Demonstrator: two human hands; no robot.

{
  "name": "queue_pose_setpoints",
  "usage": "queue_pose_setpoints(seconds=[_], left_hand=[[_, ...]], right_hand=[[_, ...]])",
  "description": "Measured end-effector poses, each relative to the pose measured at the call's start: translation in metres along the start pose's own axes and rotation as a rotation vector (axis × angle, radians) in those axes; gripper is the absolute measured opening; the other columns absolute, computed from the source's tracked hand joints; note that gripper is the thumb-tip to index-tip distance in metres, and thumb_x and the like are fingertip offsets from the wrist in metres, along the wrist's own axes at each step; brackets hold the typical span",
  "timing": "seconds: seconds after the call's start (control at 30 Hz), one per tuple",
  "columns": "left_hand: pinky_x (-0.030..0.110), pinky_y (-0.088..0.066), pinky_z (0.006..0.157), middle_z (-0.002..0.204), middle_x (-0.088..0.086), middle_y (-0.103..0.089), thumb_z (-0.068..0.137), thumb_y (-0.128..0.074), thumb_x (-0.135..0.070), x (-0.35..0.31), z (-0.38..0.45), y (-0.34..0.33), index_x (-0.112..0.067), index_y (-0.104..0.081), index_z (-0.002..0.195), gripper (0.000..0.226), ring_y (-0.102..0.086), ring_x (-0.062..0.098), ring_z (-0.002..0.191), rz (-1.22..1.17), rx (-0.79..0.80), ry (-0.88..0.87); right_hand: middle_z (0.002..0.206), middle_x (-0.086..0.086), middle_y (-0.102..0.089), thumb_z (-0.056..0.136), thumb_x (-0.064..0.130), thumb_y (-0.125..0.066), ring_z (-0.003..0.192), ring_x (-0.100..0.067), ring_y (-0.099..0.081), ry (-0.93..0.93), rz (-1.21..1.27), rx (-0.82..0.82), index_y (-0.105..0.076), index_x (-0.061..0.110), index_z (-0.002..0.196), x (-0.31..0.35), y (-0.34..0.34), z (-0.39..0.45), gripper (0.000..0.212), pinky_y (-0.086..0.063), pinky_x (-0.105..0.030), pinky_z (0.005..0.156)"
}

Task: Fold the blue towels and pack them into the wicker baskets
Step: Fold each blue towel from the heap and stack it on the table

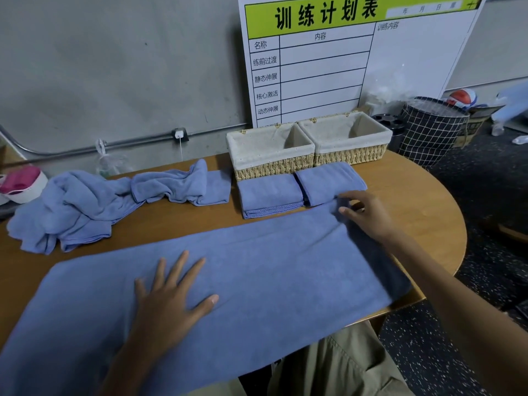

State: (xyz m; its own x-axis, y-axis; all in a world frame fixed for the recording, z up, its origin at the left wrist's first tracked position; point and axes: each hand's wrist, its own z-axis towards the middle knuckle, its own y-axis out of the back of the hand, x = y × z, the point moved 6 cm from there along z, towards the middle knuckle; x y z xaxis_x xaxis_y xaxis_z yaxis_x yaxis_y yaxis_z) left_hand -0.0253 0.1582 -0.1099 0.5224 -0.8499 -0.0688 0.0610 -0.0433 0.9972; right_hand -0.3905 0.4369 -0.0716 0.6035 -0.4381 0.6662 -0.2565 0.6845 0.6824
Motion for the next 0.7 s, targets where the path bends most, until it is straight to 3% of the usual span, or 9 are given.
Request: queue_pose_setpoints(seconds=[0.13,0.3,0.4,0.5,0.6,0.7], left_hand=[[0.076,-0.022,0.105,0.166,-0.013,-0.019,0.071,-0.005,-0.098,0.019,0.004,0.0,-0.047,-0.03,0.153,0.099,-0.022,0.034,0.152,0.046,0.012,0.01],[0.078,-0.03,0.098,0.162,-0.003,-0.032,0.08,-0.014,-0.092,0.017,0.009,0.006,-0.041,-0.043,0.149,0.091,-0.035,0.04,0.145,0.054,-0.017,-0.027],[0.073,-0.029,0.104,0.159,-0.001,-0.038,0.088,-0.022,-0.084,-0.031,-0.002,0.025,-0.038,-0.05,0.144,0.078,-0.036,0.036,0.145,-0.063,-0.141,-0.205],[0.066,-0.013,0.118,0.166,-0.014,-0.017,0.086,-0.018,-0.085,-0.101,-0.014,0.026,-0.048,-0.033,0.151,0.076,-0.012,0.021,0.155,-0.149,-0.057,-0.4],[0.063,0.004,0.119,0.166,-0.02,0.011,0.081,-0.01,-0.089,-0.134,-0.014,0.007,-0.053,-0.012,0.154,0.082,0.016,0.017,0.154,-0.101,0.082,-0.378],[0.062,0.011,0.119,0.164,-0.021,0.021,0.08,-0.008,-0.089,-0.137,-0.008,-0.001,-0.051,-0.003,0.155,0.084,0.024,0.018,0.152,-0.041,0.115,-0.355]], right_hand=[[0.11,-0.002,-0.053,0.086,0.021,-0.077,0.091,-0.019,-0.057,0.052,-0.166,-0.024,-0.071,0.022,0.116,-0.001,-0.01,-0.01,0.03,-0.05,-0.035,0.081],[0.102,-0.002,-0.061,0.09,0.028,-0.072,0.088,-0.024,-0.059,0.221,-0.281,-0.021,-0.074,0.018,0.112,0.028,-0.025,-0.021,0.024,-0.05,-0.039,0.075],[0.108,-0.003,-0.064,0.092,0.029,-0.069,0.097,-0.026,-0.06,0.221,-0.291,0.001,-0.074,0.017,0.114,0.031,-0.03,-0.022,0.025,-0.048,-0.035,0.081],[0.111,-0.002,-0.064,0.095,0.025,-0.066,0.099,-0.019,-0.059,0.156,-0.221,0.013,-0.074,0.018,0.114,0.03,-0.024,-0.021,0.022,-0.045,-0.029,0.081],[0.109,-0.002,-0.059,0.093,0.022,-0.068,0.093,-0.022,-0.062,0.098,-0.183,0.018,-0.072,0.017,0.113,0.024,-0.016,-0.026,0.021,-0.052,-0.038,0.082],[0.107,0.0,-0.056,0.093,0.025,-0.068,0.085,-0.02,-0.062,0.032,-0.155,0.043,-0.069,0.018,0.118,0.016,-0.006,-0.039,0.026,-0.054,-0.043,0.083]])
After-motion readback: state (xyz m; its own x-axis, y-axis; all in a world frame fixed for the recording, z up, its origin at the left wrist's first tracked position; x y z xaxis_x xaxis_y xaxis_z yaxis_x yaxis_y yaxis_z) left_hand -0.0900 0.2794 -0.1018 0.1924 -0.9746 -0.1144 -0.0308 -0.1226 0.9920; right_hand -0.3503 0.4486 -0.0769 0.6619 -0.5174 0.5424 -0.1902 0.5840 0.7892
